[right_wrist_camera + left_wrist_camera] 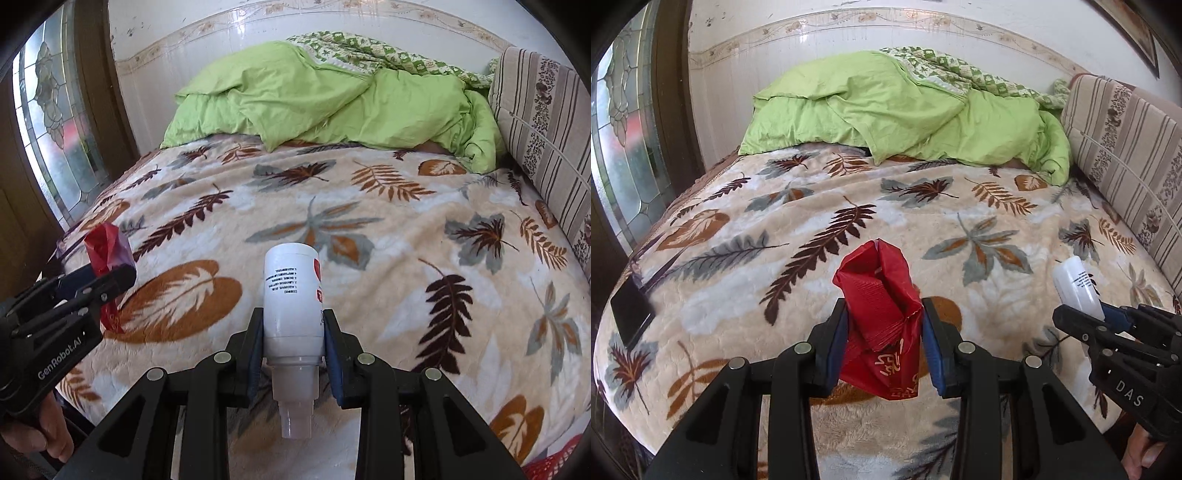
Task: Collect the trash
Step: 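Hold the red wrapper and white bottle in both grippers above the bed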
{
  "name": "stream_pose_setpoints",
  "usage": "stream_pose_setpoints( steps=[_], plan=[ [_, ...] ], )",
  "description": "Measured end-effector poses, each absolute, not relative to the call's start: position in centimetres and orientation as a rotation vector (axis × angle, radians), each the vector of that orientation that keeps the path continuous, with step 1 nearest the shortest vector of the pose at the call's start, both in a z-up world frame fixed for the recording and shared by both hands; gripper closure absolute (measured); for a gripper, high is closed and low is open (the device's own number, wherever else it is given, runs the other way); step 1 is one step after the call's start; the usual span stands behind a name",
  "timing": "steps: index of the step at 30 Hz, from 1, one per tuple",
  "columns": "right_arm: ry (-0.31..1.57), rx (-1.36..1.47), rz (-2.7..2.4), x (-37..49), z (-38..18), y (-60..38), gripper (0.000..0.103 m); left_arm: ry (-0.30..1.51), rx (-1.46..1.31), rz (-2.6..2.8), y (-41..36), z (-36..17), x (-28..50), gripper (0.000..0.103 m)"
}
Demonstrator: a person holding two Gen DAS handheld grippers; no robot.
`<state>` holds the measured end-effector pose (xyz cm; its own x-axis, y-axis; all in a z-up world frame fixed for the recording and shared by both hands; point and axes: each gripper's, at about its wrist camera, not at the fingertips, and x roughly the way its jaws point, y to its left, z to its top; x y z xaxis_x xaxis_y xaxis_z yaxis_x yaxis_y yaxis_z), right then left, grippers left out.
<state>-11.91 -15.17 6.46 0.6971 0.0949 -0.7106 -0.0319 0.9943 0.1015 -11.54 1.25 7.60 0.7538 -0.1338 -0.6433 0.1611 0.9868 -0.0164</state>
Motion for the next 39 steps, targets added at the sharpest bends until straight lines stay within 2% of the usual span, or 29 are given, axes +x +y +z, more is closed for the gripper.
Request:
stream_pose_setpoints(
  steps=[39],
  plan=[
    [0.77, 0.074, 0.091, -11.5, 6.5, -14.6, 0.072, 0.696, 0.096, -0.139, 1.0, 6.3, -10.6, 0.067]
  ],
)
